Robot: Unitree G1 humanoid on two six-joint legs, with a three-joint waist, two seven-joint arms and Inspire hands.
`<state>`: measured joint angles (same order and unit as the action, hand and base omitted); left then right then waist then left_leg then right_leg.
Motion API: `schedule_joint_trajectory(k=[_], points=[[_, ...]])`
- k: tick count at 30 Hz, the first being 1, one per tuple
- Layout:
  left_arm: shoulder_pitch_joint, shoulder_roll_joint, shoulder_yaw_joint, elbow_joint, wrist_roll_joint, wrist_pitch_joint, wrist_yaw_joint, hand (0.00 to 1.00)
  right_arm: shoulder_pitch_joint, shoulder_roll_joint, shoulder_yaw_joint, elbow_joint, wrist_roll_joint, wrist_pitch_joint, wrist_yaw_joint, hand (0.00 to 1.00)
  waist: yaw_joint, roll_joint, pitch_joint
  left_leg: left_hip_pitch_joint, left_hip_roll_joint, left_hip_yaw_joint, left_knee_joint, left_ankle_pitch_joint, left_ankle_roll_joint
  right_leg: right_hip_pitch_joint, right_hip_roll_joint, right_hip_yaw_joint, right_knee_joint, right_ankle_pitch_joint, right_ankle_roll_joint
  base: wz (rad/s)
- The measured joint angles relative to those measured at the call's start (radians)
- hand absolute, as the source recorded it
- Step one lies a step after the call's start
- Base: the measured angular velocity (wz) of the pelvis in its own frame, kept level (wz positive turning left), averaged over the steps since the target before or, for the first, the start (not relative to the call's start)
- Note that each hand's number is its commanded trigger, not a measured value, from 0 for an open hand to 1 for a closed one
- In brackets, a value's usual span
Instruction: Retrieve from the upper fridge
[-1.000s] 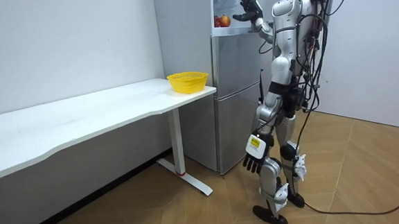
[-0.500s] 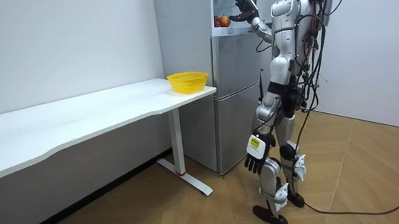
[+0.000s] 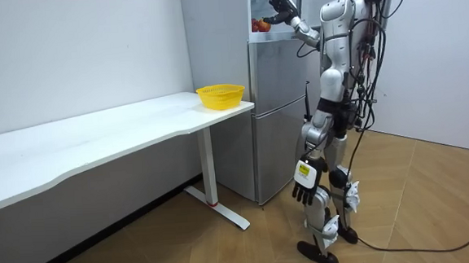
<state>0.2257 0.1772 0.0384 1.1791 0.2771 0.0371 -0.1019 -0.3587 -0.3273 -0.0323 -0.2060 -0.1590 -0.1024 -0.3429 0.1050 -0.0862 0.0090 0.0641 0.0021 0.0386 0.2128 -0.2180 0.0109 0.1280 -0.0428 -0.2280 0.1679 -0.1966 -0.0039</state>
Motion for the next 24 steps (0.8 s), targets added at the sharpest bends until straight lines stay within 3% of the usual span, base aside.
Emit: schedule_joint_trajectory(k=[9,24], points=[[-0.001,0.0,0.019,-0.012,0.0,0.008,-0.019,0.0,-0.024,-0.001,0.001,0.042,0.003,0.017,0.019,0.0,0.018,0.002,0.0031,-0.011,-0.001,-0.016,0.011,0.0,0.0,0.0,-0.001,-0.012,0.001,0.0,0.0,0.04],[-0.001,0.0,0.019,-0.024,-0.001,0.023,-0.01,0.0,-0.05,-0.001,0.002,0.099,0.035,0.038,0.028,0.0,0.034,0.002,0.0011,-0.019,-0.003,-0.03,0.018,0.0,0.0,0.001,-0.001,-0.022,0.0,0.0,0.0,0.02]])
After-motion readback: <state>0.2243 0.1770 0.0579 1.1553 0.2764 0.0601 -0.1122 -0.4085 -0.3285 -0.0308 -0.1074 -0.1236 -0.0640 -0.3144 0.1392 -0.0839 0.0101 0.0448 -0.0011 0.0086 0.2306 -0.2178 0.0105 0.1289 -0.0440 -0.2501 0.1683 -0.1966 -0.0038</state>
